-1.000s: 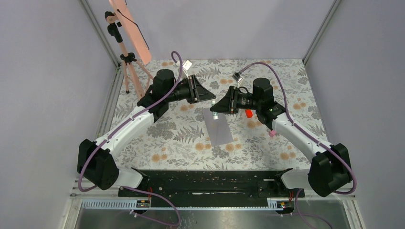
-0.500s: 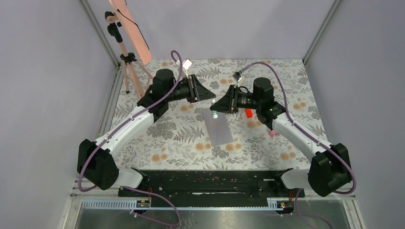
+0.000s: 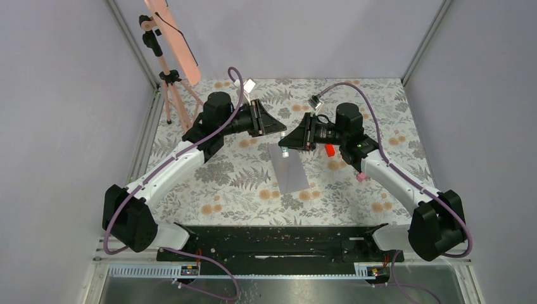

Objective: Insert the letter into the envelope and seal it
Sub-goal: Close the solid glue cap on the solid glue.

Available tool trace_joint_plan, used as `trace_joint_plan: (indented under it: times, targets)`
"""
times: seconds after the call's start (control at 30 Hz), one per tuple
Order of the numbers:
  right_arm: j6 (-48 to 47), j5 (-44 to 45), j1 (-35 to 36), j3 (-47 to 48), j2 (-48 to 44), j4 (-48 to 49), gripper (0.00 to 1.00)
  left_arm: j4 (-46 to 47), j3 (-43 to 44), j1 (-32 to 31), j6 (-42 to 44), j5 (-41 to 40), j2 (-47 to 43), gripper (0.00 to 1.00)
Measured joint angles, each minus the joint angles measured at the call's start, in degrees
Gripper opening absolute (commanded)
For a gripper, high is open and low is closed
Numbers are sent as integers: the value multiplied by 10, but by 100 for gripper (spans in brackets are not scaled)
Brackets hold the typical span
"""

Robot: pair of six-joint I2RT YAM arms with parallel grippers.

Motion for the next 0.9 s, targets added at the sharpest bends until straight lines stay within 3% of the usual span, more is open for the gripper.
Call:
trace_joint_plan:
  times: [0.9]
  targets:
    - [4, -2, -5, 0, 0, -1, 0, -2, 0, -7, 25, -2, 7, 8]
